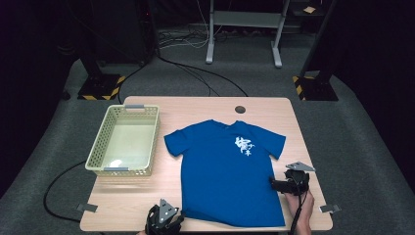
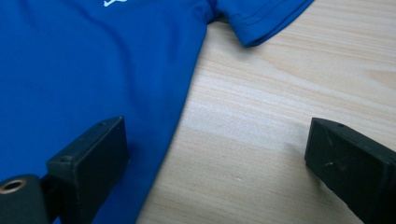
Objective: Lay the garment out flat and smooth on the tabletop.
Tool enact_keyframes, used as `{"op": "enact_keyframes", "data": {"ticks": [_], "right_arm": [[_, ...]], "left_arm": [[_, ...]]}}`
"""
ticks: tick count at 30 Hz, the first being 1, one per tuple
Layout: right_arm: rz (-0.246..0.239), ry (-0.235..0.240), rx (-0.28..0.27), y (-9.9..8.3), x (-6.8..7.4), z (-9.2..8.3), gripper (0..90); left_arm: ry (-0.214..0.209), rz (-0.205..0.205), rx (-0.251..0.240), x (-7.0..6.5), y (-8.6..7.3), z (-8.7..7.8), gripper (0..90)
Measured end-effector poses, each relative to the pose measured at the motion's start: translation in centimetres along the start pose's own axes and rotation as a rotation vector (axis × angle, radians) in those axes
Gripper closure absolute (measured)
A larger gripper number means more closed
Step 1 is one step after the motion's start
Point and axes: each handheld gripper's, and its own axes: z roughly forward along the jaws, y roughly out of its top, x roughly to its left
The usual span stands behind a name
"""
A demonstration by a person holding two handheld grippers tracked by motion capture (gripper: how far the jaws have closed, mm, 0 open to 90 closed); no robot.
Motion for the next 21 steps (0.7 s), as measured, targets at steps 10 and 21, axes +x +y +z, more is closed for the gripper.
{"op": "enact_keyframes", "data": {"ticks": [10,21], "right_arm": [[0.0,0.028,-0.01,-0.1,-0.1,-0.2,0.6],[-0.019,-0.02,0.009,-0.9,-0.3,-0.9,0.0]], "left_arm": [[0.047,-0.028,-0.055,1.7,2.6,1.8,36.4],[0.07,-0.041,-0.05,3.8,2.5,5.8,24.2]]}}
